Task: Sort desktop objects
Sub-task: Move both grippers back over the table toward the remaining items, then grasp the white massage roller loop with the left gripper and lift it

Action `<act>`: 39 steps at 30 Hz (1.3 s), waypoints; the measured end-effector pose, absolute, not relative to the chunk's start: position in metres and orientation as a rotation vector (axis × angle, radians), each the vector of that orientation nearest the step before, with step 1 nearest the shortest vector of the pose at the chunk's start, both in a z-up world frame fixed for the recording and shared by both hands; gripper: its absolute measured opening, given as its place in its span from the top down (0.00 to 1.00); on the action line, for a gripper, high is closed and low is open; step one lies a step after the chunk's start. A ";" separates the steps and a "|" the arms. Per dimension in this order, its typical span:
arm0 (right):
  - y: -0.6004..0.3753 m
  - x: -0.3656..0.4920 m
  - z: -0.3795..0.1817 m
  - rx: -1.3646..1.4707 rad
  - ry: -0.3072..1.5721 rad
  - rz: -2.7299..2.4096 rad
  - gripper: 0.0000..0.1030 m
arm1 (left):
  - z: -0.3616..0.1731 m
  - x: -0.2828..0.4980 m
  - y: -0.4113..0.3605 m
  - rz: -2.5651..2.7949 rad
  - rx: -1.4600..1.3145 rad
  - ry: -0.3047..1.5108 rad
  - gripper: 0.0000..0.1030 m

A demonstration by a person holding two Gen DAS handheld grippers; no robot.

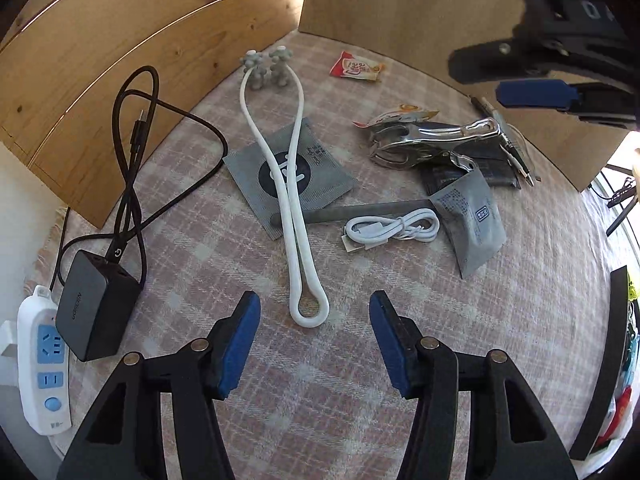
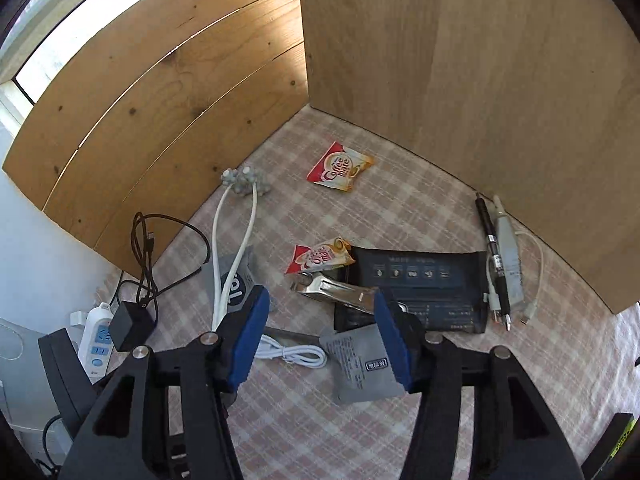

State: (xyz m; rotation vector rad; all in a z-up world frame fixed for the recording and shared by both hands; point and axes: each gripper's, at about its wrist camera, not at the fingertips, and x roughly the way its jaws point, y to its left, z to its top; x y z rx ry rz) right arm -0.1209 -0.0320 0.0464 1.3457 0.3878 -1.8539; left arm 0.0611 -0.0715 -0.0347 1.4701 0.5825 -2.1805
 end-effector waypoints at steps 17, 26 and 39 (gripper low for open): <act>-0.152 -0.146 -0.043 1.579 0.287 -1.641 0.82 | -0.052 0.066 -0.083 -2.172 1.450 0.644 0.82; -0.105 -0.135 -0.043 1.601 0.272 -1.685 0.93 | -0.052 0.086 -0.043 -2.257 1.509 0.678 0.83; 0.031 -0.118 -0.027 1.665 0.217 -1.812 0.93 | -0.052 0.107 0.075 -2.405 1.674 0.596 0.83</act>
